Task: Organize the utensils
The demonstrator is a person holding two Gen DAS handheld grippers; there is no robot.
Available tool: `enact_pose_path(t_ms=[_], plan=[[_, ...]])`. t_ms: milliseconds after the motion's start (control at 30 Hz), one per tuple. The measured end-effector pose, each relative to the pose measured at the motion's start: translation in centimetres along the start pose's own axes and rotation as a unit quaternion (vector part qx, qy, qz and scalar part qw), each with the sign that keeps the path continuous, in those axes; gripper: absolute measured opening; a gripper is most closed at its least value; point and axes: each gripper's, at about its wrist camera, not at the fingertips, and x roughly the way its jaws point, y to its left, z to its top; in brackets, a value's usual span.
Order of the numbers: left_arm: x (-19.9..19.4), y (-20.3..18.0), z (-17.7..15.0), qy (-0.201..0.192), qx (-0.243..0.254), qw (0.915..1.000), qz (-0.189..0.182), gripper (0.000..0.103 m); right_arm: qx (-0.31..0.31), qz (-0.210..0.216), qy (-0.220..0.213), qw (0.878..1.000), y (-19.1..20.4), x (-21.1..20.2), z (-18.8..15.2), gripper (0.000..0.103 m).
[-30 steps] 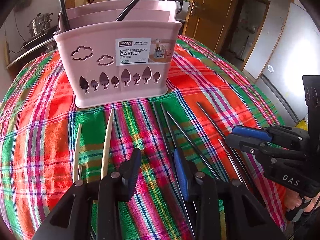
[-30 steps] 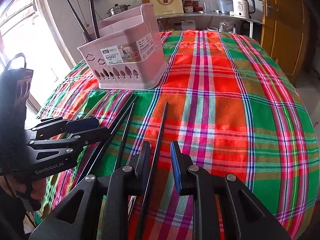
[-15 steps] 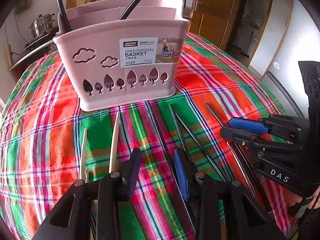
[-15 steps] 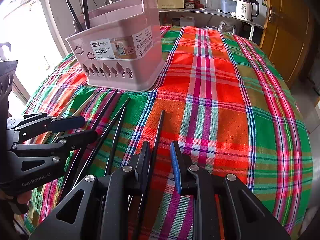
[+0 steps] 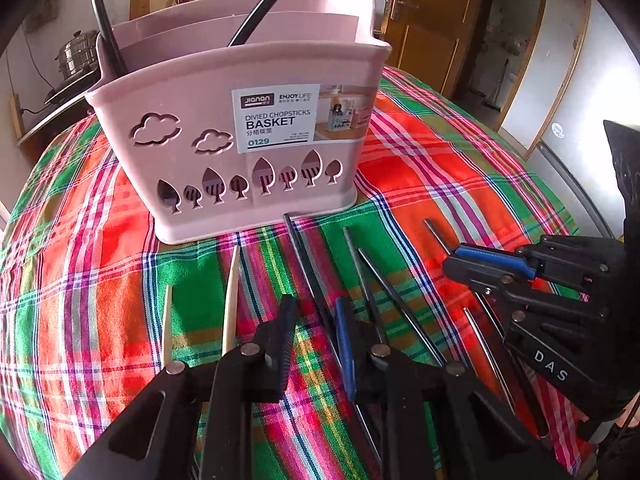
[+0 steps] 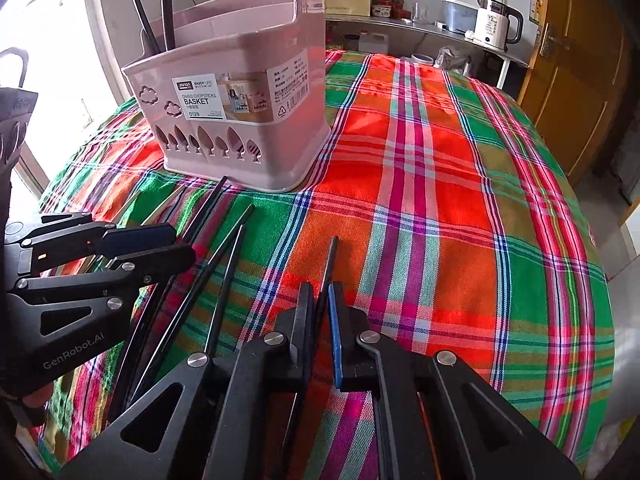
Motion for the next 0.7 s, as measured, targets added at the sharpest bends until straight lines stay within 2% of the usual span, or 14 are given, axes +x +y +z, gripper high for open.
enact_pose_path(t_ms=[200, 367, 533, 700], plan=[[-0.1, 1.1, 1.1, 0.007, -0.024, 0.9992, -0.031, 0.007, 0.009, 0.013, -0.005, 1.0, -0.2, -0.6, 0.1, 0.006], [-2.3, 1.7, 1.1, -0.011, -0.029, 0.9981, -0.053, 0.005, 0.017, 0.028, -0.026, 0.999, -0.6, -2.3, 0.3, 0.006], [-4.2, 2.0, 1.3, -0.021, -0.02, 0.9979, -0.058, 0.005, 0.019, 0.031, -0.045, 0.998, -0.7, -4.0, 0.7, 0.006], [-8.0, 1.9, 1.2, -0.054, -0.018, 0.996, -0.069, 0.005, 0.025, 0.037, -0.069, 0.997, -0.9, -6.3, 1.2, 0.006]])
